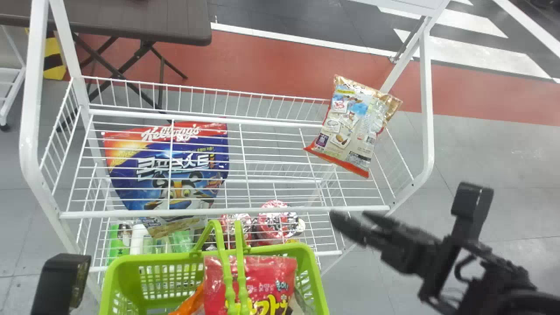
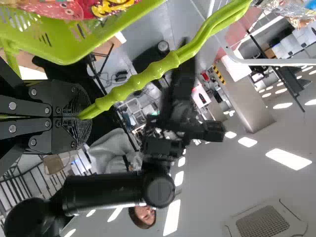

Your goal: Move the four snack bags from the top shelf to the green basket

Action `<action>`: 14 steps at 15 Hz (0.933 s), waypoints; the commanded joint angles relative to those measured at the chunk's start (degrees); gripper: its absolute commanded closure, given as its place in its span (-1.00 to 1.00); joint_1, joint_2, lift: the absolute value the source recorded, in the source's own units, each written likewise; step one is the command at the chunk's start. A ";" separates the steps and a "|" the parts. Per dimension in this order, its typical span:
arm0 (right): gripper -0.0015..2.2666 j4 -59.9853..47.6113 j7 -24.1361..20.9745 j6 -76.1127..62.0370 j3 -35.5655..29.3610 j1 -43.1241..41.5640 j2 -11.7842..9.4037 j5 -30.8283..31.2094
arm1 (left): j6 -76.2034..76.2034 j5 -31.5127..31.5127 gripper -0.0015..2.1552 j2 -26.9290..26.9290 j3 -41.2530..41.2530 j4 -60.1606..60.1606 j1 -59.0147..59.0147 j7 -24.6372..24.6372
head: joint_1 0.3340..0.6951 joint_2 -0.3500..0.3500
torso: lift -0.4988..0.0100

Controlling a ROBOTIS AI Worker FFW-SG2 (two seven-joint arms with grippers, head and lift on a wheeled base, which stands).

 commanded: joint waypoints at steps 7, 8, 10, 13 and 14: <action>-0.94 24.84 -10.33 -31.54 4.55 -18.47 0.49 13.83 | 0.00 -0.11 0.93 0.09 1.18 0.77 -0.70 -0.18 | 1.00 -1.00 | 0.96; -0.94 26.51 -10.50 -31.01 4.82 -20.23 0.49 15.32 | 0.18 -0.11 0.93 0.09 1.35 0.95 -0.79 -0.27 | 1.00 -1.00 | 0.96; -0.94 30.47 -11.38 -29.78 5.34 -23.48 0.49 17.17 | 0.53 -0.03 0.93 0.09 1.53 1.83 -1.76 -0.62 | 1.00 -1.00 | 0.96; -0.94 33.89 -12.08 -28.20 6.49 -26.56 0.49 19.02 | 0.35 0.33 0.93 0.26 2.32 2.27 -1.76 -1.06 | 1.00 -1.00 | 0.96; -0.94 34.86 -12.17 -27.84 7.36 -27.52 0.49 20.16 | 0.35 0.33 0.93 0.18 2.58 2.35 -1.85 -1.33 | 1.00 -1.00 | 0.96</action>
